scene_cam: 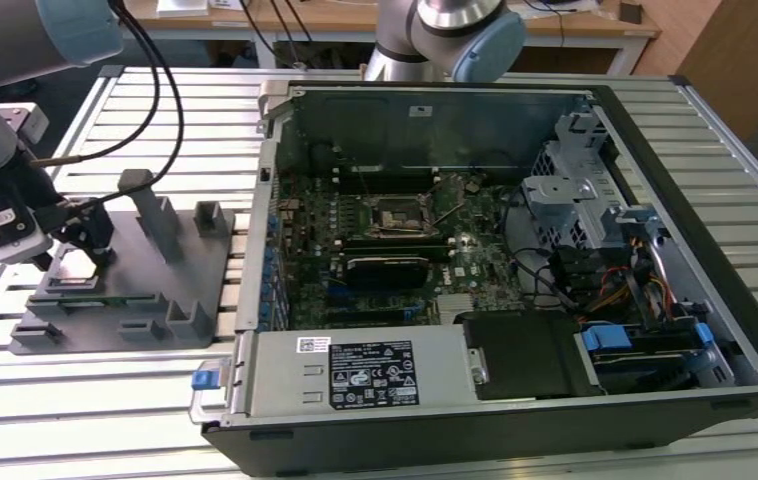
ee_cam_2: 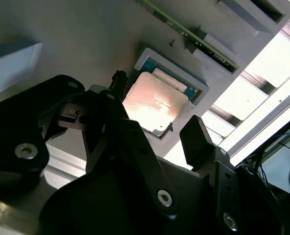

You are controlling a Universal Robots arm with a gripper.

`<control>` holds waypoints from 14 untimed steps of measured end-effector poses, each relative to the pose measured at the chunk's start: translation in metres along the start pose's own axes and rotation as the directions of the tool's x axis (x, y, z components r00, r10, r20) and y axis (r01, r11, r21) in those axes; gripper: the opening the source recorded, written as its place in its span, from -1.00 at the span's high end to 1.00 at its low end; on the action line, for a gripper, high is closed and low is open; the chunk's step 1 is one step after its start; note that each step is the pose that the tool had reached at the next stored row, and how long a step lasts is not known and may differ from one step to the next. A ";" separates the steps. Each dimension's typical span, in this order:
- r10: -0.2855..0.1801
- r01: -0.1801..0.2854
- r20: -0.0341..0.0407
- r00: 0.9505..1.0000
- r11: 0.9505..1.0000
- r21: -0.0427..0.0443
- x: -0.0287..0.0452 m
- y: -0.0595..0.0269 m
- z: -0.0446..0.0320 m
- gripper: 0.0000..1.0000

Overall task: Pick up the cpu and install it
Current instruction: 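Pick up the cpu and move it towards the insertion slot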

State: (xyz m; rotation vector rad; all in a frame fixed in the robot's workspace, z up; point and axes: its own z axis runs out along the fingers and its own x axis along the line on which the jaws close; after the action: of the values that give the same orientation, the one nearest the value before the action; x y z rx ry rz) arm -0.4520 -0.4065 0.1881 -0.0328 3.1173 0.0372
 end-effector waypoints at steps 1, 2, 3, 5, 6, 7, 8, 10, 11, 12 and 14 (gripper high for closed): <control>0.000 0.000 0.000 1.000 1.000 0.000 0.0000 0.0000 0.0000 -0.38; 0.000 0.000 0.000 1.000 1.000 0.000 0.0000 0.0000 0.0002 -0.38; 0.000 0.000 0.000 1.000 1.000 0.000 0.0000 0.0000 0.0005 -0.25; 0.000 0.000 0.000 1.000 1.000 0.000 0.0000 0.0000 0.0007 -0.25; 0.000 0.000 0.000 1.000 1.000 0.000 0.0000 0.0000 0.0008 -0.25; 0.000 0.000 0.000 1.000 1.000 0.000 0.0000 0.0000 0.0009 -0.25; 0.000 0.000 0.000 1.000 1.000 0.000 0.0000 0.0000 0.0010 -0.25; 0.000 0.000 0.000 1.000 1.000 0.000 0.0000 0.0000 0.0015 -0.25; 0.000 0.000 0.000 1.000 1.000 0.000 0.0000 0.0000 0.0018 -0.25; 0.000 0.000 0.000 1.000 1.000 0.000 0.0001 0.0000 0.0020 -0.25; 0.000 0.000 0.000 1.000 1.000 0.000 0.0001 -0.0001 0.0025 -0.25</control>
State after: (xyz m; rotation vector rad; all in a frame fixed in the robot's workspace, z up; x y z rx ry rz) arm -0.4520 -0.4065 0.1856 -0.0328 3.1172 0.0373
